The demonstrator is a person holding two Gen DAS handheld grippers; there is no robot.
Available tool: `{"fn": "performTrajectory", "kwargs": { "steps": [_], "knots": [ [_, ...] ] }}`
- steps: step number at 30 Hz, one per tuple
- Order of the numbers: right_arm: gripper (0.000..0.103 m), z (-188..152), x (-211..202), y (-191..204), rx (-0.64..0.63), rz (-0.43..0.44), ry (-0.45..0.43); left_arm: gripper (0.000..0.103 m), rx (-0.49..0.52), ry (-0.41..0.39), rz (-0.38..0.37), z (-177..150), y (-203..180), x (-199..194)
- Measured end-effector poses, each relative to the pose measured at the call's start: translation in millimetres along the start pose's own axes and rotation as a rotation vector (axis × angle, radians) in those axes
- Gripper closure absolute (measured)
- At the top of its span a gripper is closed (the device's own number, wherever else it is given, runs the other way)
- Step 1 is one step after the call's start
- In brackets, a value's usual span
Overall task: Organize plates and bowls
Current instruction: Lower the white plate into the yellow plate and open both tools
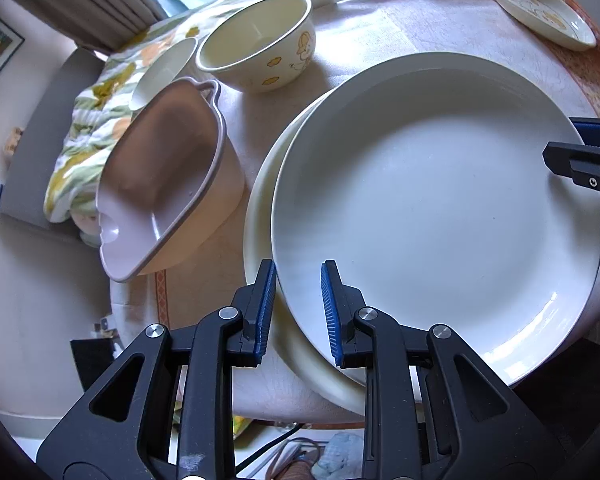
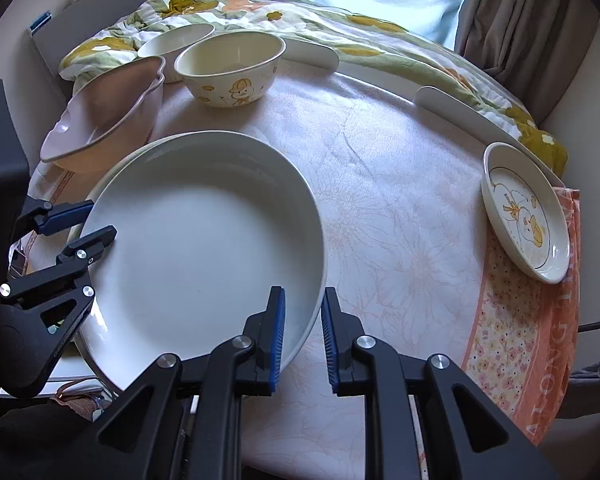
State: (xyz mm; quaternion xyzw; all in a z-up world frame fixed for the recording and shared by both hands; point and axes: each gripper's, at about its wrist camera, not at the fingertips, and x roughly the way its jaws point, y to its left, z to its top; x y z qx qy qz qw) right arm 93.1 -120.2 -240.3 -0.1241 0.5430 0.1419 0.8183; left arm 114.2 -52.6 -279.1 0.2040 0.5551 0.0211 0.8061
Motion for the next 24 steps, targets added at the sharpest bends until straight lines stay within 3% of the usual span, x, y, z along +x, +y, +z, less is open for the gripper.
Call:
{"fn": "performTrajectory", "kwargs": {
  "steps": [13, 24],
  "knots": [
    [0.086, -2.3, 2.7, 6.3, -0.032, -0.019, 0.002, 0.083, 0.047, -0.017, 0.084, -3.8, -5.5, -2.9],
    [0.086, -2.3, -7.6, -1.6, 0.023, 0.015, -0.040, 0.083, -0.008, -0.037, 0.005, -1.2, 15.2, -14.8]
  ]
}}
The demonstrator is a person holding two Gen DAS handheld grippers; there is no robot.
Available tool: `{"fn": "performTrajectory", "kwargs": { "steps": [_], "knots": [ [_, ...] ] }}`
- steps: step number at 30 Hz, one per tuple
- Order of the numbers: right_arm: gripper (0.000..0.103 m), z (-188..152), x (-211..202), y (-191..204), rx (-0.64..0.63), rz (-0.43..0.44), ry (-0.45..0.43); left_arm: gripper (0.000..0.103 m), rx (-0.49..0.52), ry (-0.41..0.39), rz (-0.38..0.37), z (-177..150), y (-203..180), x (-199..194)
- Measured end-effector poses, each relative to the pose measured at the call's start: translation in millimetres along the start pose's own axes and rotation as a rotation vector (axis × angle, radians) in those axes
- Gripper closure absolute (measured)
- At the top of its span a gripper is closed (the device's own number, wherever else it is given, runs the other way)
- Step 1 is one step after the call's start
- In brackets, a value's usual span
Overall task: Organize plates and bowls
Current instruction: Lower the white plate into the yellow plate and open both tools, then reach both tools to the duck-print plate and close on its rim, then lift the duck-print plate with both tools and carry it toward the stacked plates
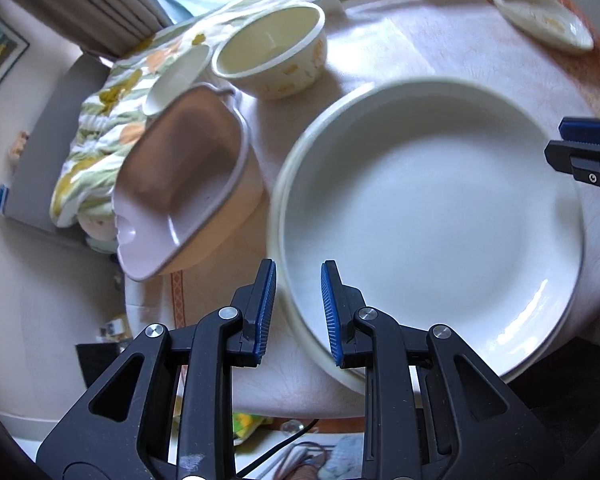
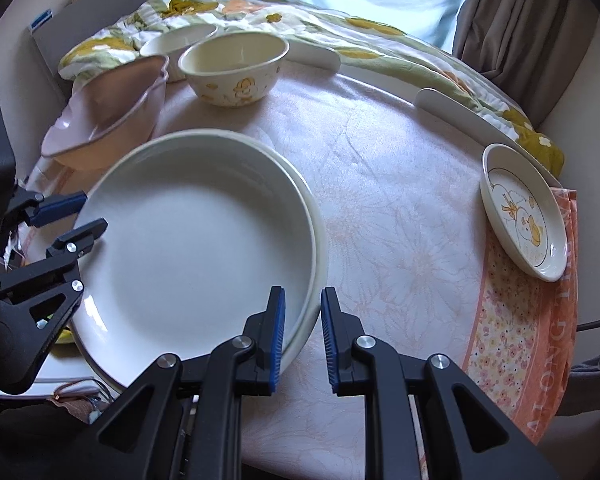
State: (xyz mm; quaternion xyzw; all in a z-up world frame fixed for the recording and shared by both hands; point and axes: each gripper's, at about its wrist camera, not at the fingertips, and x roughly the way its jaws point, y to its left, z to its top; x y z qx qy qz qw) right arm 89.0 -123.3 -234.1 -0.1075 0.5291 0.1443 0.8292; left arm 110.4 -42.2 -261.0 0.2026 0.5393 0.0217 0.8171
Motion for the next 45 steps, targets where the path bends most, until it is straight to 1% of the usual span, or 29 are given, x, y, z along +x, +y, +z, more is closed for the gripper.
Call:
{"fn": "performTrajectory", "kwargs": {
  "steps": [2, 4, 5, 6, 7, 8, 9, 10, 11, 12, 13, 15, 16, 19, 22, 23, 25, 26, 27, 28, 30, 32, 34, 36, 41, 42, 43, 44, 45],
  "knots": [
    [0.086, 3.4, -8.6, -7.5, 0.044, 0.028, -0.031, 0.083, -0.032, -0.039, -0.058, 7.0, 13.5, -12.8],
    [0.086, 6.7, -19.0, -18.9, 0.108, 0.050, -0.067, 0.078, -0.066, -0.091, -0.107, 16.5, 25.7, -27.5],
    [0.086, 7.7, -23.1, -24.0, 0.133, 0.057, -0.082, 0.066, -0.075, -0.109, -0.125, 20.2, 29.8, -32.4],
    [0.086, 8.7, -28.1, -30.9, 0.165, 0.066, -0.095, 0.036, -0.089, -0.133, -0.149, 26.9, 35.8, -38.8],
    [0.086, 8.9, -31.9, -37.4, 0.193, 0.073, -0.103, 0.018, -0.099, -0.158, -0.167, 32.9, 40.2, -44.3],
    [0.083, 8.1, -36.4, -44.5, 0.224, 0.076, -0.112, 0.001, -0.109, -0.208, -0.183, 41.6, 45.3, -53.3],
    [0.076, 6.2, -42.0, -53.6, 0.260, 0.066, -0.121, 0.000, -0.111, -0.253, -0.197, 46.7, 48.2, -60.2],
    [0.047, 3.7, -46.8, -60.9, 0.288, 0.049, -0.132, 0.000, -0.102, -0.287, -0.221, 53.7, 49.9, -65.6],
    [0.012, -0.9, -53.5, -70.9, 0.323, 0.027, -0.152, 0.000, -0.077, -0.308, -0.264, 65.3, 48.3, -69.8],
    [0.002, -5.1, -59.8, -77.6, 0.350, 0.014, -0.174, 0.000, -0.060, -0.318, -0.294, 74.7, 46.3, -71.1],
    [0.000, -9.3, -65.3, -86.2, 0.377, 0.006, -0.195, 0.000, -0.042, -0.328, -0.334, 86.9, 43.0, -72.1],
    [0.000, -20.2, -77.2, -107.0, 0.441, -0.027, -0.228, 0.000, -0.022, -0.323, -0.408, 110.1, 36.9, -71.1],
    [0.000, -23.8, -81.8, -116.4, 0.467, -0.043, -0.234, 0.000, -0.016, -0.317, -0.462, 123.6, 31.8, -70.0],
    [0.000, -29.7, -88.8, -151.9, 0.523, -0.042, -0.180, 0.000, 0.003, -0.313, -0.583, 154.8, 14.8, -65.9],
    [0.000, -34.4, -90.7, -187.8, 0.618, -0.119, -0.205, 0.001, 0.024, -0.269, -0.642, 188.0, -18.1, -51.4],
    [0.000, -34.5, -84.6, -200.2, 0.652, -0.120, -0.187, 0.001, 0.031, -0.247, -0.657, 196.7, -29.9, -44.7],
    [0.000, -36.0, -71.8, -218.3, 0.707, -0.078, -0.178, 0.003, 0.048, -0.204, -0.715, 215.2, -55.7, -28.2],
    [0.000, -38.1, -64.0, -226.4, 0.736, -0.047, -0.182, 0.009, 0.060, -0.168, -0.752, 225.8, -72.2, -15.7],
    [0.000, -40.0, -53.8, -234.4, 0.771, -0.021, -0.181, 0.018, 0.068, -0.140, -0.759, 232.2, -84.3, -7.3],
    [0.004, -42.1, -43.6, -241.5, 0.804, -0.007, -0.175, 0.023, 0.079, -0.111, -0.755, 238.6, -97.1, 1.7],
    [0.015, -44.7, -21.8, -252.7, 0.848, 0.014, -0.160, 0.036, 0.105, -0.076, -0.745, 250.8, -120.1, 16.9],
    [0.031, -42.8, -5.6, -261.0, 0.858, 0.014, -0.147, 0.041, 0.123, -0.059, -0.749, 260.1, -137.8, 30.3],
    [0.038, -41.7, 8.2, -270.6, 0.882, 0.028, -0.155, 0.045, 0.146, -0.039, -0.751, 269.1, -154.1, 40.0],
    [0.041, -42.5, 17.6, -280.4, 0.910, 0.039, -0.163, 0.051, 0.167, -0.026, -0.735, 281.6, -171.5, 50.9],
    [0.058, -38.3, 32.4, -296.0, 0.935, 0.038, -0.165, 0.055, 0.172, -0.008, -0.741, 304.7, -191.2, 63.5],
    [0.060, -36.7, 34.3, -297.1, 0.936, 0.036, -0.166, 0.064, 0.183, -0.016, -0.741, 307.2, -193.7, 64.7],
    [0.066, -35.2, 35.9, -297.8, 0.935, 0.033, -0.165, 0.068, 0.191, -0.016, -0.735, 309.2, -196.1, 65.9],
    [0.068, -33.7, 37.6, -298.7, 0.933, 0.030, -0.163, 0.072, 0.199, -0.011, -0.729, 310.9, -198.4, 67.9],
    [0.069, -31.4, 39.4, -299.7, 0.928, 0.025, -0.162, 0.073, 0.204, -0.005, -0.726, 312.8, -201.0, 70.6]
  ]
}}
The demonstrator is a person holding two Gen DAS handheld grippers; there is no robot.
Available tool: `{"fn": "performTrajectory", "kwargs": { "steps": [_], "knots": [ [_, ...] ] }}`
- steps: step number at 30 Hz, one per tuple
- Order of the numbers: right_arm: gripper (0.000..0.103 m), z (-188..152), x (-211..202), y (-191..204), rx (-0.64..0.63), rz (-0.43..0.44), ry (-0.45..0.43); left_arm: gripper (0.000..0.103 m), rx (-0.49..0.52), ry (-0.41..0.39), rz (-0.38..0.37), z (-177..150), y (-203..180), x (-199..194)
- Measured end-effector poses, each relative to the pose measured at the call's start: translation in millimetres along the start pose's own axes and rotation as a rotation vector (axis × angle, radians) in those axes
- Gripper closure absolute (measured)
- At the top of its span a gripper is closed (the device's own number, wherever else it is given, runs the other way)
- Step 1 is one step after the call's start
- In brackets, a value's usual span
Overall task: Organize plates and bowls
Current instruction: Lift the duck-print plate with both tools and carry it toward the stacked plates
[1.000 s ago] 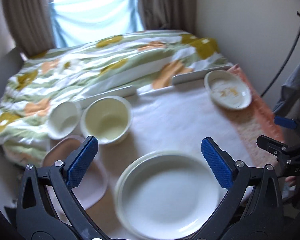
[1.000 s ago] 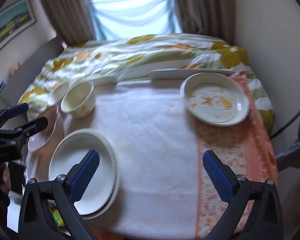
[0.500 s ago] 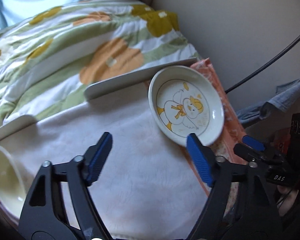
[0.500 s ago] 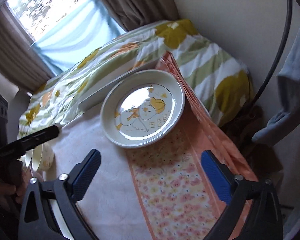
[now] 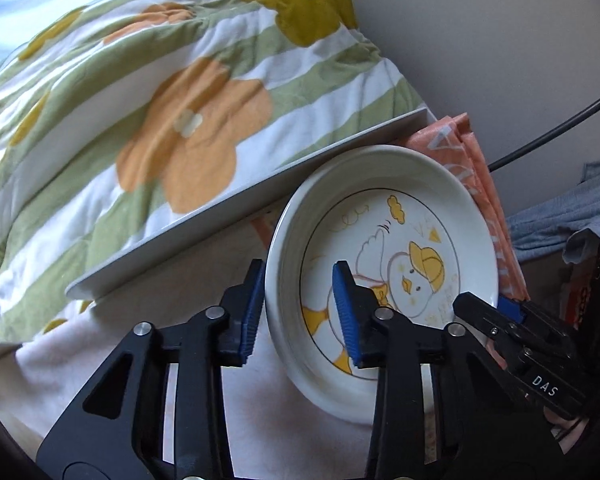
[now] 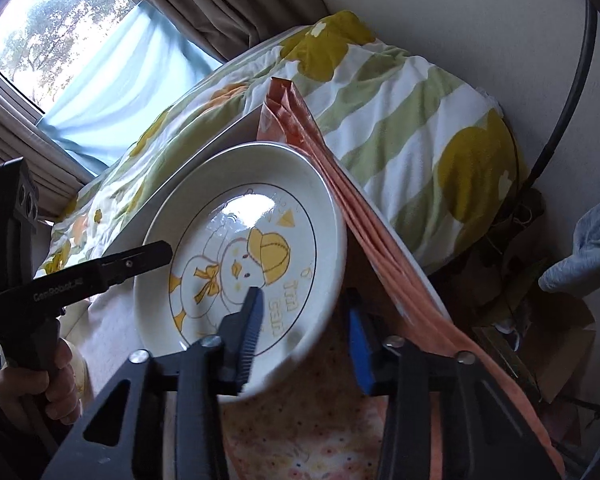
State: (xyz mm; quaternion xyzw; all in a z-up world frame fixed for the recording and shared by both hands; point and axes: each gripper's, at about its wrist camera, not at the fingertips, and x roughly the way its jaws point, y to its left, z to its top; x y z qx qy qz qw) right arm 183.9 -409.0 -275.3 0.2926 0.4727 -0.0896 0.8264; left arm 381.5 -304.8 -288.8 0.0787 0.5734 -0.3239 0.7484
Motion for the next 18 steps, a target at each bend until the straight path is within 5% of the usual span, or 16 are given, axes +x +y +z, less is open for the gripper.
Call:
{"fn": "performTrajectory", "kwargs": {
  "steps": [5, 18],
  "knots": [
    [0.088, 3.6, 5.8, 0.5, -0.031, -0.057, 0.009, 0.083, 0.003, -0.003, 0.023, 0.0, 2.0, 6.3],
    [0.088, 7.2, 4.6, 1.2, -0.088, -0.063, 0.022, 0.083, 0.027, -0.026, 0.081, -7.3, -6.8, -9.0]
  ]
}}
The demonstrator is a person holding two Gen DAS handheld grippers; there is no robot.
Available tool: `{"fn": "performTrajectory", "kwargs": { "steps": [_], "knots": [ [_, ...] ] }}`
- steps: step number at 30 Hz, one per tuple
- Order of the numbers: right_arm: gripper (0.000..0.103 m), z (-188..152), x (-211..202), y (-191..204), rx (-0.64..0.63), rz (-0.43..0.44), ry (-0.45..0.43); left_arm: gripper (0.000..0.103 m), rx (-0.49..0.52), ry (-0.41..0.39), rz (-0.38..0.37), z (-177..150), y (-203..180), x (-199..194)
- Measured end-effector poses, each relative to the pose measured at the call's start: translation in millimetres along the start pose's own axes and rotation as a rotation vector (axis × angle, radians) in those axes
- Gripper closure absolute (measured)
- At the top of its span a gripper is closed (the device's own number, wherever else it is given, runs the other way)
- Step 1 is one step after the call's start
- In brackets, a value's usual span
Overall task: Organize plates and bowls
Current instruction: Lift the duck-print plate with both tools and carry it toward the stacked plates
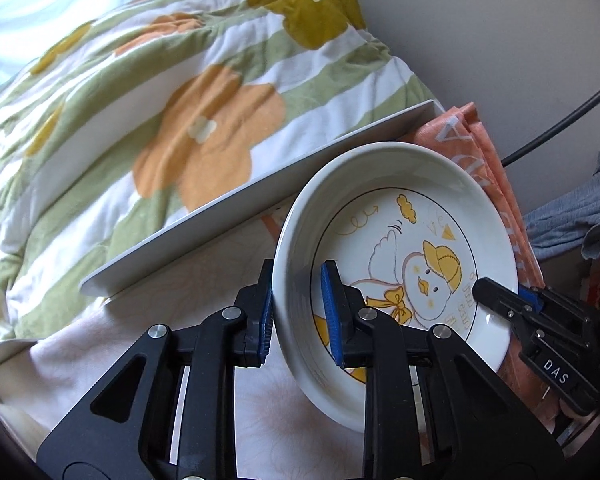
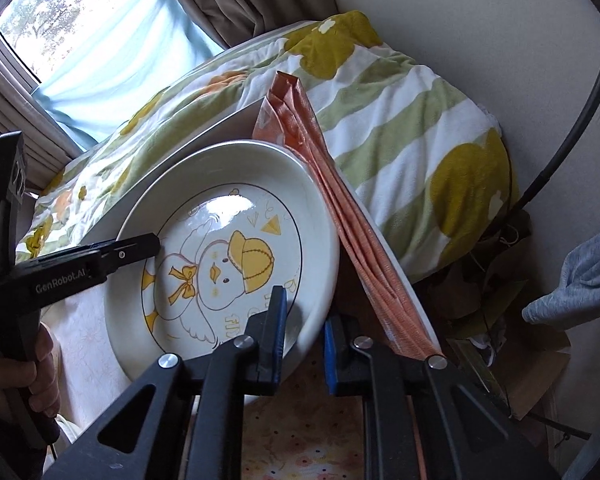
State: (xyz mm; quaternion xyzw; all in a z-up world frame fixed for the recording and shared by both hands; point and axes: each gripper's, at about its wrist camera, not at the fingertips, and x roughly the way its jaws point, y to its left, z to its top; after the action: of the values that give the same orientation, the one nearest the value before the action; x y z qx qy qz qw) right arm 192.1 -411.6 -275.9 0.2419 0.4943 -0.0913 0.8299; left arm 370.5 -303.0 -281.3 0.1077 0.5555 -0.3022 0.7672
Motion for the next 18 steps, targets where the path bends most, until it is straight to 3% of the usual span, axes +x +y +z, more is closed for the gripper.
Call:
{"fn": "performTrajectory", "kwargs": {
  "steps": [10, 18],
  "knots": [
    [0.088, -4.4, -37.9, 15.7, -0.077, -0.015, -0.071, 0.083, -0.004, -0.071, -0.004, -16.4, -7.3, -46.2],
    [0.088, -20.5, -89.4, 40.8, -0.137, 0.018, -0.114, 0.083, -0.032, -0.165, 0.006, -55.2, -9.9, -119.1]
  ]
}}
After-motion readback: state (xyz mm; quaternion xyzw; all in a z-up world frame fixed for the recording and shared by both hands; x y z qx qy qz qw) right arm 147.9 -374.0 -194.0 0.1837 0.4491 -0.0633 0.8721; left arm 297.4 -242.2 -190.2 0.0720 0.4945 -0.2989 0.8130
